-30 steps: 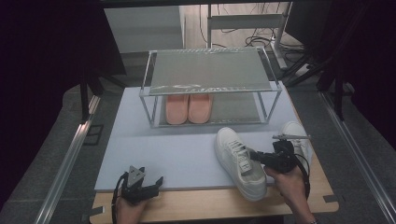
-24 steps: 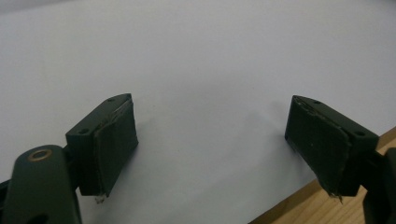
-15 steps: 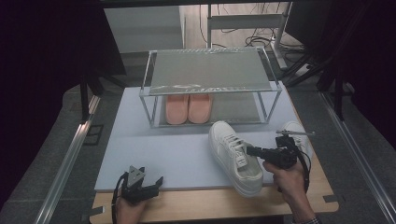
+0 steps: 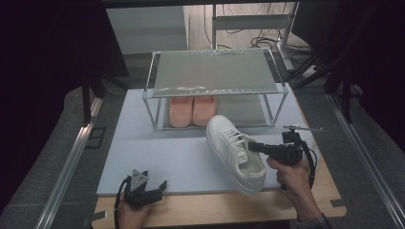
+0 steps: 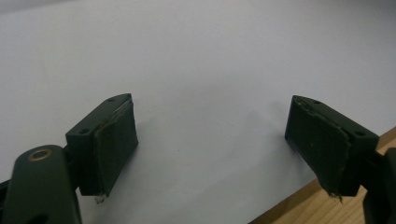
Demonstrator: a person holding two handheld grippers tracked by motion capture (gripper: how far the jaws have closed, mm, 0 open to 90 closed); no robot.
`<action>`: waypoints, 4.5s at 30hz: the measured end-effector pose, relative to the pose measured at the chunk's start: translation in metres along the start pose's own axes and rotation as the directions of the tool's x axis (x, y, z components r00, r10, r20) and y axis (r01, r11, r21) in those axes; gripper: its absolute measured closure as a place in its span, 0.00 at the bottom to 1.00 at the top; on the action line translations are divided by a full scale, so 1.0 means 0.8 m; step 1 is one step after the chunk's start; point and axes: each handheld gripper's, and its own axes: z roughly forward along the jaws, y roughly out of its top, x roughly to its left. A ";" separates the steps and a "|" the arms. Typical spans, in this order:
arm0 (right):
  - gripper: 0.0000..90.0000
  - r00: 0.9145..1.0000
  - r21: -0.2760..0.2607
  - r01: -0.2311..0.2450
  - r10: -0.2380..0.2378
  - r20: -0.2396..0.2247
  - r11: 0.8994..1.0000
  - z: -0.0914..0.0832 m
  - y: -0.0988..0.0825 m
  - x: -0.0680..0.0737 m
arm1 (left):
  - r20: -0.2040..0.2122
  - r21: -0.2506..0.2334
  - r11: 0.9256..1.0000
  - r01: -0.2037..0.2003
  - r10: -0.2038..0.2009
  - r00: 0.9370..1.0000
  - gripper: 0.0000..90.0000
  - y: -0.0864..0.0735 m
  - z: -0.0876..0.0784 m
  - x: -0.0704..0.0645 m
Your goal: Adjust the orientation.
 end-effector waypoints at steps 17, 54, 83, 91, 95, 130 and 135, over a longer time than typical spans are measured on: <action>0.91 0.996 -0.026 -0.024 0.021 -0.081 0.999 -0.001 0.030 0.021 | -0.001 0.000 1.000 -0.001 0.001 1.000 0.18 0.000 0.000 0.000; 0.91 0.993 -0.125 -0.063 0.050 -0.104 0.990 0.032 0.128 0.065 | 0.000 0.002 1.000 -0.002 0.002 1.000 0.18 0.000 0.000 0.000; 0.90 0.993 -0.192 -0.116 0.118 -0.001 0.975 0.094 0.194 0.063 | 0.000 0.003 1.000 -0.002 0.002 1.000 0.18 0.000 0.000 0.000; 0.90 0.990 -0.205 -0.123 0.135 0.043 0.971 0.114 0.207 0.059 | 0.000 0.003 1.000 -0.002 0.002 1.000 0.18 0.000 0.000 0.000; 0.90 0.989 -0.212 -0.119 0.135 0.062 0.970 0.123 0.214 0.059 | 0.000 0.003 1.000 -0.002 0.002 1.000 0.18 0.000 0.000 0.000; 0.58 0.999 -0.261 -0.025 0.030 0.014 0.965 0.106 0.205 0.047 | 0.000 0.001 1.000 -0.001 0.001 1.000 0.18 0.000 0.000 0.000; 0.61 1.000 -0.256 -0.001 0.000 -0.006 0.967 0.093 0.194 0.048 | -0.001 0.002 1.000 -0.002 0.002 1.000 0.18 0.000 0.000 0.000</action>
